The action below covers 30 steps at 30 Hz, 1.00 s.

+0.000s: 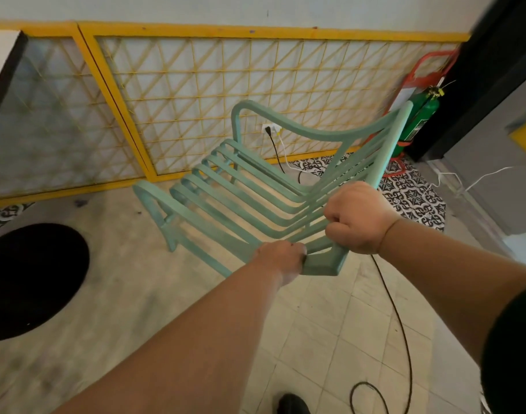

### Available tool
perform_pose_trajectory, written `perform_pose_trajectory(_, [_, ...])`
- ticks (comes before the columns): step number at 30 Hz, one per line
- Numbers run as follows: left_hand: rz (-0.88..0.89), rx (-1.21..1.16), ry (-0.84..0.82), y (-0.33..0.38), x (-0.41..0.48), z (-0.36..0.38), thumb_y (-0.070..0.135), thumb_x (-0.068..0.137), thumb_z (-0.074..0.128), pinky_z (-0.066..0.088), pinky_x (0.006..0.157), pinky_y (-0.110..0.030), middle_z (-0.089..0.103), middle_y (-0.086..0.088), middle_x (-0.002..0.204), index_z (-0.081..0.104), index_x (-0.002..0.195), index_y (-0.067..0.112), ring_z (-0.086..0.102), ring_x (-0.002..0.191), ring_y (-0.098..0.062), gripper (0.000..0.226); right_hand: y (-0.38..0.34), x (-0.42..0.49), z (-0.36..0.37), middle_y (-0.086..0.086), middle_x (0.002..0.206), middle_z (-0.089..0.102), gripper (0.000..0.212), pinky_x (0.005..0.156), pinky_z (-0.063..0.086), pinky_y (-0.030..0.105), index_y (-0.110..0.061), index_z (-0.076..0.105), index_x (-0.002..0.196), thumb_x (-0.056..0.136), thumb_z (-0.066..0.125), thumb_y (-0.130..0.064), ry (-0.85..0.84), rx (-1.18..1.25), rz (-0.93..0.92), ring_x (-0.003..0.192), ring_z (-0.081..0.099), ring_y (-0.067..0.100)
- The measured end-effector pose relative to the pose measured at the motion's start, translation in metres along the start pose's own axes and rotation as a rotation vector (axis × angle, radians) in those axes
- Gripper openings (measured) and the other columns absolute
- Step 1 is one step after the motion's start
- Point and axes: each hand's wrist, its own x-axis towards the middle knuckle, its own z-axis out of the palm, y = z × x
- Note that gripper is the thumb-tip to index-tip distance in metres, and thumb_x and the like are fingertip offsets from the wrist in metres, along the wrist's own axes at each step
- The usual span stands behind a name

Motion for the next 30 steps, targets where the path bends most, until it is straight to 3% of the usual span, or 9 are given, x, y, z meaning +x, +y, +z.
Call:
perform_pose_trajectory(3, [-0.035, -0.036, 0.026, 0.003, -0.006, -0.001, 0.017, 0.104, 0.037, 0.047, 0.094, -0.049, 0.062, -0.019, 0.12, 0.058, 0.123, 0.008, 0.058, 0.112, -0.042, 0.029, -0.006, -0.005, -0.004, 0.001, 0.067, 0.056, 0.044, 0.083, 0.045, 0.04, -0.016, 0.056, 0.057, 0.069, 0.029, -0.049, -0.043, 0.033, 0.09, 0.077, 0.055, 0.026])
perform_pose_trajectory(5, [-0.105, -0.138, 0.03, 0.001, -0.003, 0.004, 0.02, 0.105, 0.035, 0.047, 0.096, -0.049, 0.062, -0.02, 0.118, 0.06, 0.119, 0.006, 0.057, 0.112, -0.041, 0.032, -0.011, -0.007, 0.0, 0.002, 0.119, 0.061, 0.048, 0.109, 0.031, 0.047, -0.029, 0.072, 0.094, 0.076, 0.035, -0.053, -0.04, 0.027, 0.232, 0.127, 0.045, 0.031])
perform_pose_trajectory(7, [-0.198, -0.234, 0.014, 0.0, 0.0, 0.003, 0.023, 0.106, 0.036, 0.044, 0.103, -0.049, 0.063, -0.018, 0.123, 0.062, 0.121, 0.005, 0.056, 0.119, -0.039, 0.035, -0.023, -0.006, 0.002, 0.009, 0.159, 0.024, 0.058, 0.119, 0.019, 0.053, -0.034, 0.051, 0.136, 0.081, 0.054, -0.049, 0.021, 0.296, 0.577, 0.148, 0.016, 0.036])
perform_pose_trajectory(10, [-0.218, -0.22, -0.057, 0.003, 0.0, -0.005, 0.018, 0.104, 0.035, 0.04, 0.107, -0.049, 0.061, -0.017, 0.128, 0.061, 0.116, 0.006, 0.054, 0.12, -0.036, 0.031, -0.039, 0.001, 0.005, 0.011, 0.143, 0.027, 0.072, 0.098, 0.047, 0.047, -0.017, 0.028, 0.15, 0.087, 0.059, -0.031, 0.195, 0.858, 0.962, 0.12, 0.046, 0.035])
perform_pose_trajectory(12, [-0.203, -0.237, -0.082, 0.003, -0.004, -0.01, 0.021, 0.104, 0.033, 0.043, 0.103, -0.047, 0.061, -0.02, 0.126, 0.061, 0.106, 0.007, 0.055, 0.114, -0.035, 0.031, -0.048, 0.0, 0.012, 0.012, 0.154, 0.02, 0.082, 0.096, 0.049, 0.042, -0.014, 0.011, 0.16, 0.091, 0.055, -0.019, 0.233, 0.854, 0.981, 0.122, 0.048, 0.034])
perform_pose_trajectory(15, [-0.234, -0.249, -0.069, -0.038, 0.0, -0.016, 0.053, 0.103, 0.034, 0.044, 0.105, -0.045, 0.06, -0.02, 0.13, 0.064, 0.123, 0.008, 0.055, 0.12, -0.037, 0.057, -0.053, -0.004, 0.013, 0.015, 0.168, -0.004, 0.089, 0.109, 0.041, 0.042, -0.012, -0.003, 0.163, 0.093, 0.052, -0.012, 0.269, 0.748, 0.932, 0.139, 0.039, 0.037])
perform_pose_trajectory(21, [-0.415, 0.038, 0.051, -0.168, -0.003, -0.016, 0.058, 0.098, 0.04, 0.041, 0.108, -0.045, 0.054, -0.018, 0.139, 0.056, 0.136, 0.012, 0.049, 0.128, -0.037, 0.062, -0.05, -0.001, 0.024, 0.033, 0.154, 0.016, 0.079, 0.104, 0.036, 0.047, 0.0, 0.021, 0.157, 0.087, 0.058, -0.009, 0.331, 0.587, 0.82, 0.134, 0.036, 0.05])
perform_pose_trajectory(25, [-0.271, 0.137, 0.056, -0.176, 0.003, -0.009, 0.057, 0.099, 0.042, 0.035, 0.115, -0.047, 0.045, -0.013, 0.152, 0.046, 0.148, 0.014, 0.04, 0.14, -0.034, 0.065, -0.043, 0.002, 0.028, 0.033, 0.15, 0.023, 0.072, 0.102, 0.039, 0.047, 0.004, 0.031, 0.15, 0.084, 0.057, -0.008, 0.326, 0.469, 0.814, 0.132, 0.04, 0.049])
perform_pose_trajectory(30, [-0.16, 0.298, 0.024, -0.172, 0.024, 0.002, 0.061, 0.101, 0.035, 0.019, 0.123, -0.048, 0.033, -0.009, 0.162, 0.038, 0.153, 0.017, 0.022, 0.152, -0.032, 0.069, -0.039, 0.006, 0.024, 0.021, 0.167, -0.003, 0.046, 0.085, 0.043, 0.04, -0.011, 0.045, 0.134, 0.089, 0.049, -0.003, 0.217, 0.528, 0.92, 0.114, 0.054, 0.043])
